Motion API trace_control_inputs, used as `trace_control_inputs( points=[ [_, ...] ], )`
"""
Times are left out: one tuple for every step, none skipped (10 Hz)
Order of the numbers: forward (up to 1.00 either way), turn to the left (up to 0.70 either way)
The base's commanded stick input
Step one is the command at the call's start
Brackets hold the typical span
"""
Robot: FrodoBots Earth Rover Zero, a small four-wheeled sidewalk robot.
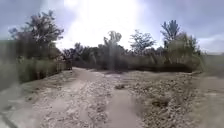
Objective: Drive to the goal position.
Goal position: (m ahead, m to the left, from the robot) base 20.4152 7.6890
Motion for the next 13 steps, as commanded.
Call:
trace_control_inputs(
  points=[
    [0.85, 0.00],
    [0.85, 0.00],
    [0.85, 0.32],
    [0.85, 0.34],
    [0.85, 0.09],
    [0.85, 0.00],
    [0.85, 0.00],
    [0.85, 0.00],
    [0.85, 0.00],
    [0.85, 0.18],
    [0.85, 0.34],
    [0.85, 0.34],
    [0.85, 0.30]
  ],
)
